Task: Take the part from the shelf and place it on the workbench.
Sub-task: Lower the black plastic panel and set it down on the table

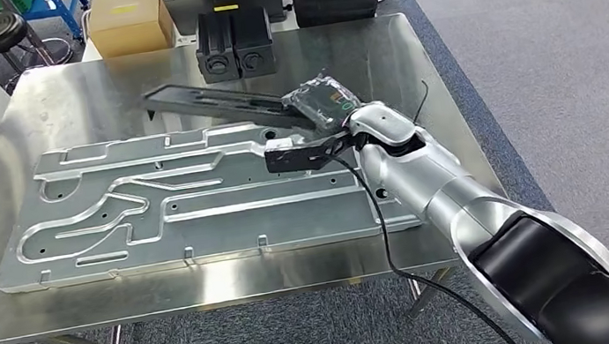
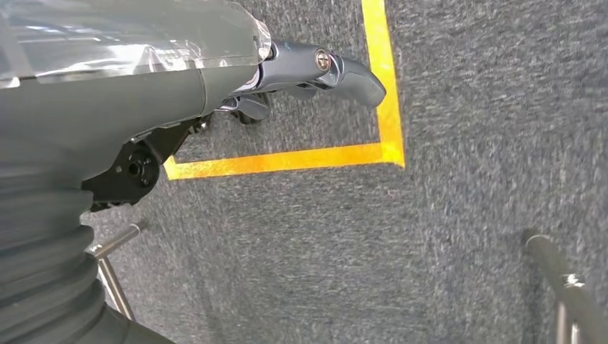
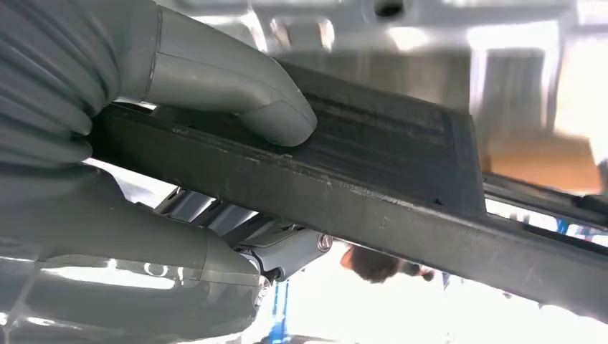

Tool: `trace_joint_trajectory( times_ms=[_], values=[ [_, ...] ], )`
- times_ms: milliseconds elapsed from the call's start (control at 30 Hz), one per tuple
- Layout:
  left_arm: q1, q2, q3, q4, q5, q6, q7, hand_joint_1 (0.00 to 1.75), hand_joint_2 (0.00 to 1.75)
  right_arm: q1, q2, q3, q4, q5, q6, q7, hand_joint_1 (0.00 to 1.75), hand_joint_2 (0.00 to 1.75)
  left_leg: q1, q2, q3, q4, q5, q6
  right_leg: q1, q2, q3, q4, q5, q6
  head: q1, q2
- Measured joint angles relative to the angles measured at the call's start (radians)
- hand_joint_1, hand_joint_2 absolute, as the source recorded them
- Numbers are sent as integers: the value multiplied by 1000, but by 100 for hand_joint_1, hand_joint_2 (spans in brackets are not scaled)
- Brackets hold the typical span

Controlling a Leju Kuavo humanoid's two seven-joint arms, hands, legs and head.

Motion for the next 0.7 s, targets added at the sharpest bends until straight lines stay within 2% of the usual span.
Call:
trace_joint_trajectory(
  times_ms=[100, 167, 233, 267, 300, 333, 400, 433, 467, 567, 600, 633, 700],
  values=[
    [-5, -1, -4, 0, 0, -3, 1, 0, 175, 4, 22, 57, 34, 47, 11, -3, 175, 175, 0, 1, -2, 12, -14, -16, -7, -1, 8, -13, 5, -15, 0, 0],
    [-5, -3, -4, 1, 0, -7, -4, 0, 175, 11, 40, 93, 52, 87, -5, -4, 175, 175, 2, 2, -39, 96, -62, -24, -11, -1, 15, -21, 7, -24, 0, 0],
    [-4, -4, -4, 2, 0, -11, -11, 0, 175, 32, 59, 135, 71, 128, -38, -1, 175, 175, 3, 2, -105, 230, -117, -30, -10, 0, 17, -21, 5, -29, 0, 0],
    [-4, -4, -4, 2, 0, -13, -14, 0, 175, 49, 69, 156, 81, 142, -56, 1, 175, 175, 3, 2, -128, 273, -126, -33, -9, 1, 18, -20, 3, -30, 0, 0],
    [-3, -4, -4, 2, 0, -14, -16, 0, 175, 65, 76, 173, 91, 150, -72, 1, 175, 175, 4, 2, -134, 276, -114, -34, -9, 2, 19, -19, 1, -29, 0, 0],
    [-2, -4, -4, 2, 0, -15, -17, 0, 175, 77, 83, 187, 100, 155, -86, 0, 175, 175, 5, 2, -121, 239, -85, -35, -9, 2, 20, -17, -1, -28, 0, 0],
    [-1, -4, -4, 2, 0, -16, -19, 0, 175, 87, 94, 204, 114, 160, -111, -6, 175, 175, 6, 2, -58, 102, -17, -33, -8, 4, 22, -8, -10, -20, 0, 0],
    [-1, -5, -4, 2, 0, -15, -21, 0, 175, 87, 97, 210, 119, 162, -120, -8, 175, 175, 5, 1, -31, 49, 1, -29, -6, 6, 22, -3, -15, -16, 0, 0],
    [0, -5, -4, 2, 0, -14, -23, 0, 175, 87, 100, 216, 123, 164, -128, -11, 175, 175, 4, 1, -16, 19, 7, -24, -5, 7, 21, 1, -18, -11, 0, 0],
    [2, -8, -4, 2, 0, -10, -30, 0, 175, 90, 102, 228, 134, 169, -146, -19, 175, 175, 2, 0, -10, 8, 3, -3, -5, 8, 21, 7, -24, 2, 0, 0],
    [3, -9, -4, 2, 0, -9, -33, 0, 175, 90, 103, 229, 137, 170, -149, -20, 175, 175, 3, 1, -8, 6, 4, 3, -6, 6, 17, 20, -34, 8, 0, 0],
    [3, -10, -4, 2, 0, -9, -34, 0, 175, 90, 103, 231, 140, 170, -151, -20, 175, 175, 4, 2, -6, 4, 5, 9, -7, 4, 5, 51, -54, 13, 0, 0],
    [2, -11, -4, 2, 0, -9, -35, 0, 175, 92, 103, 234, 144, 170, -154, -20, 175, 175, 5, 2, -4, 3, 5, 16, -8, 1, -47, 168, -117, 22, 0, 0]
  ],
)
